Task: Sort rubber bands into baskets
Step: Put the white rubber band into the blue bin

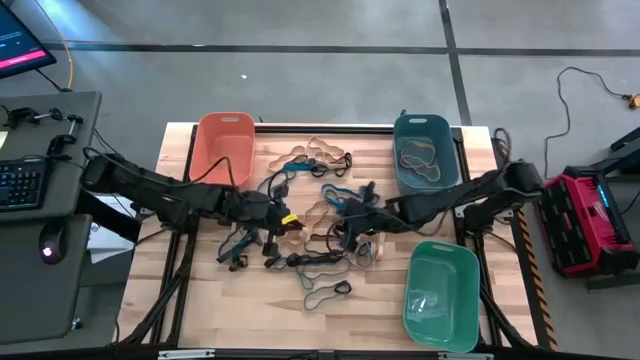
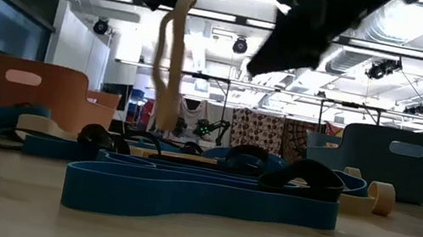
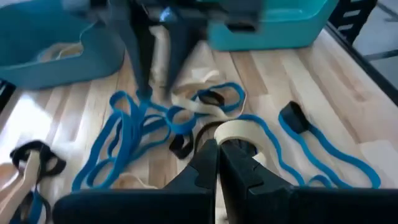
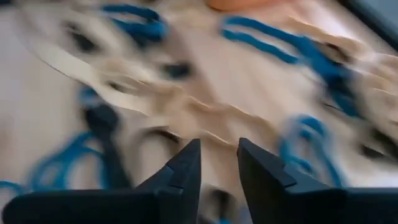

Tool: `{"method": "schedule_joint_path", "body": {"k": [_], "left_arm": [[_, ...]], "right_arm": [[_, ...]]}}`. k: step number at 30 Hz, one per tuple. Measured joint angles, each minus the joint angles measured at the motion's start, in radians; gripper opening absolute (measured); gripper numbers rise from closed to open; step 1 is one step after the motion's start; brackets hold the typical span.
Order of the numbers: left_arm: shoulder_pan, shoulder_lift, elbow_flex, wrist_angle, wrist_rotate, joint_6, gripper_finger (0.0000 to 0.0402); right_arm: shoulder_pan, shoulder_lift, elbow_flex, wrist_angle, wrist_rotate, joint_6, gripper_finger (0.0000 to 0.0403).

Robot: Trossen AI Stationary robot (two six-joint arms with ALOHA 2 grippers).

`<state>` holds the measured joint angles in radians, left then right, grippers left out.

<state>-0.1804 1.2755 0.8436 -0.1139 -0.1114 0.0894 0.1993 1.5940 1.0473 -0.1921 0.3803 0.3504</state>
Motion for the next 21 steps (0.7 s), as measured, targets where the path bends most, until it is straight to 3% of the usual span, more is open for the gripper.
{"method": "schedule_joint_path", "body": {"k": [5, 16, 21], "left_arm": [[0.033, 0.0, 0.0, 0.014, 0.003, 0.009, 0.0], [0.056, 0.0, 0.0, 0.09, 0.028, 0.012, 0.0], [0.056, 0.0, 0.0, 0.099, 0.028, 0.012, 0.0]], "right_arm": [[0.007, 0.092, 0.0, 0.264, -0.109, -0.078, 0.0126], [0.006, 0.209, 0.0, 0.614, -0.099, -0.115, 0.0206], [0.009, 0.211, 0.0, 0.664, -0.108, -0.185, 0.0216]]}}
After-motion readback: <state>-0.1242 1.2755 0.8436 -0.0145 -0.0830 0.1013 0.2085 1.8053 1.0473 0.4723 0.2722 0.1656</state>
